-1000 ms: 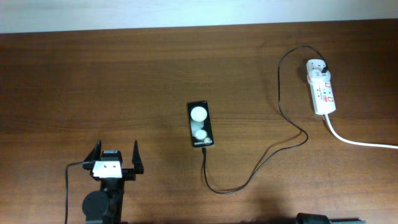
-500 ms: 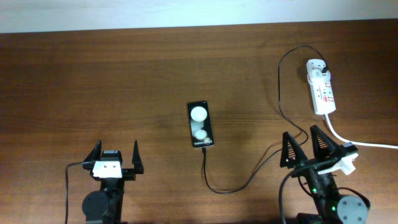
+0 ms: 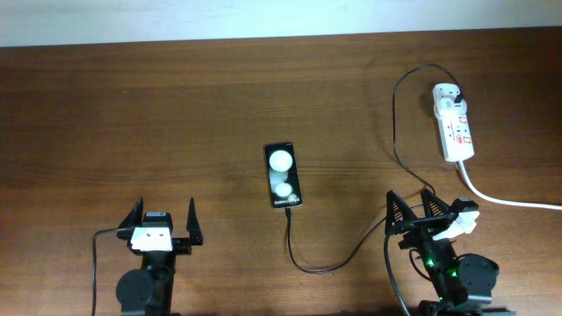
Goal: Plug charger to phone and switch on socket
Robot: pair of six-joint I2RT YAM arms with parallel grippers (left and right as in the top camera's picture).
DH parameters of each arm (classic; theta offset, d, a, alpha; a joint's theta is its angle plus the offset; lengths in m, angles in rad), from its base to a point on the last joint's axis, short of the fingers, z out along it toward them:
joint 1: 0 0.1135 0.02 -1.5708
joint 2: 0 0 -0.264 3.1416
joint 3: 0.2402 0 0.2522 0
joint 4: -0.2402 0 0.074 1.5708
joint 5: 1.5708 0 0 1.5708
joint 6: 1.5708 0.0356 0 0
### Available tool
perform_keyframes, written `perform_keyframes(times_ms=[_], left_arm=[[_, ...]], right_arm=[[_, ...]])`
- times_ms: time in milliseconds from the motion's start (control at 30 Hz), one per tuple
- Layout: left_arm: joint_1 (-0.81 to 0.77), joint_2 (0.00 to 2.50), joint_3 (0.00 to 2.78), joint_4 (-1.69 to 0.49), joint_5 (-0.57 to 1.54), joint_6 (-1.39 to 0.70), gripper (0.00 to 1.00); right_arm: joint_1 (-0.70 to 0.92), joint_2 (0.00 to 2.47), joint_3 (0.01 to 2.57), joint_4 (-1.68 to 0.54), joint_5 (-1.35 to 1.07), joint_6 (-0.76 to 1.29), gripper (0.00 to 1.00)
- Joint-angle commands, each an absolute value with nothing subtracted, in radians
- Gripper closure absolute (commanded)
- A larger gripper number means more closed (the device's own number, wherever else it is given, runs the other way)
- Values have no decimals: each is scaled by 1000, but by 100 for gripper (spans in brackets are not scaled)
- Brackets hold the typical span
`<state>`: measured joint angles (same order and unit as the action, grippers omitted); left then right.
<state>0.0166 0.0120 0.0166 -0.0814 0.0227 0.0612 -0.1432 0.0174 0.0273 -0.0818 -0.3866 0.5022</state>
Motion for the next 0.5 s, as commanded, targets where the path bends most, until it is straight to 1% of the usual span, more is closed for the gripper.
perform_keyframes(times_ms=[0, 133, 167, 200, 233, 333, 467], left_arm=[[22, 6, 9, -80, 30, 77, 1], [22, 6, 9, -80, 30, 77, 1], [22, 6, 9, -80, 30, 77, 1], [22, 6, 9, -80, 30, 77, 1], [22, 6, 9, -80, 30, 77, 1], [22, 6, 9, -80, 30, 77, 1], [22, 6, 9, -80, 30, 77, 1]], right_arm=[[-146, 12, 22, -86, -385, 506, 1], [-133, 4, 22, -86, -385, 506, 1], [-83, 4, 22, -86, -385, 506, 2], [-19, 4, 22, -87, -316, 447, 1], [14, 4, 21, -87, -294, 343, 1], [44, 4, 20, -90, -270, 31, 1], [44, 4, 15, -94, -66, 22, 1]])
